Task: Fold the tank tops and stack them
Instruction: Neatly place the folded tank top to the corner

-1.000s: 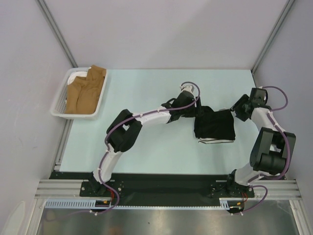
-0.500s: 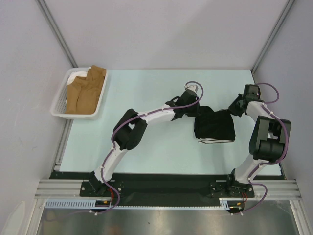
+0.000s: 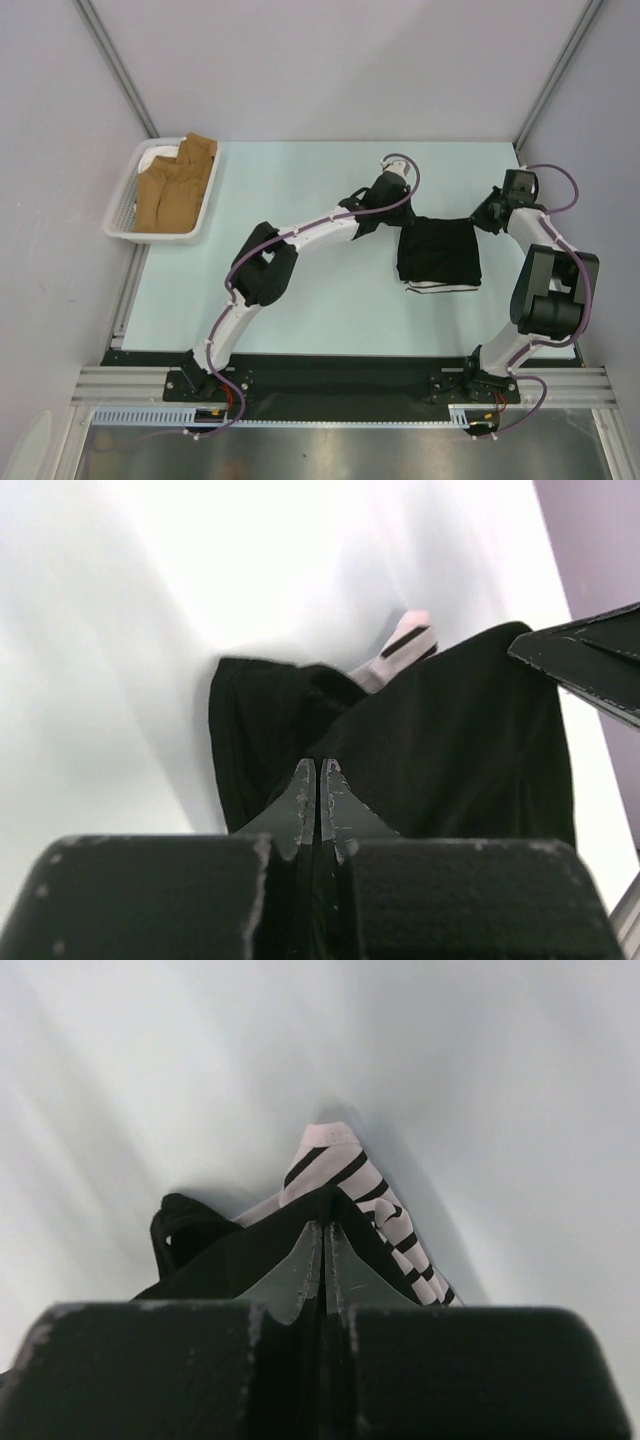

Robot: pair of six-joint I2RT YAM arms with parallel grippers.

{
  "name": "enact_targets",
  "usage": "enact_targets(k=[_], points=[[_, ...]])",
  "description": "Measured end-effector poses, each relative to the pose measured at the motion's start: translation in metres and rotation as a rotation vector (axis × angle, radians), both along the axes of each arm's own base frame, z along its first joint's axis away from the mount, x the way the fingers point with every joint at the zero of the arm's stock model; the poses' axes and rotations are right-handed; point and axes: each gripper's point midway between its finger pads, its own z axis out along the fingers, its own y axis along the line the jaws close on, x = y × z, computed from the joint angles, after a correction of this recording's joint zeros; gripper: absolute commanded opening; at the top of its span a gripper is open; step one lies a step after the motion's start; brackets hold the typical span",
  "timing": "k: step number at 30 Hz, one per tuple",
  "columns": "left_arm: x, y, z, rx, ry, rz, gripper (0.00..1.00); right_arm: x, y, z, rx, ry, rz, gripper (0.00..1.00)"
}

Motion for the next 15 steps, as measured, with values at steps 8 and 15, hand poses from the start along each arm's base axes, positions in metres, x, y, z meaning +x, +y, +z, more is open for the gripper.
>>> enact_targets(k=[8,15], points=[[0.015,-0.004,0.017,-0.022,-0.05,0.022,0.55,0.009,-0.008,0.006,0.015,-0.054,-0.04,0.45],[0.028,0.007,-0.011,0.037,-0.026,0.059,0.75,-0.001,-0.008,-0.004,0.026,-0.044,-0.063,0.6]])
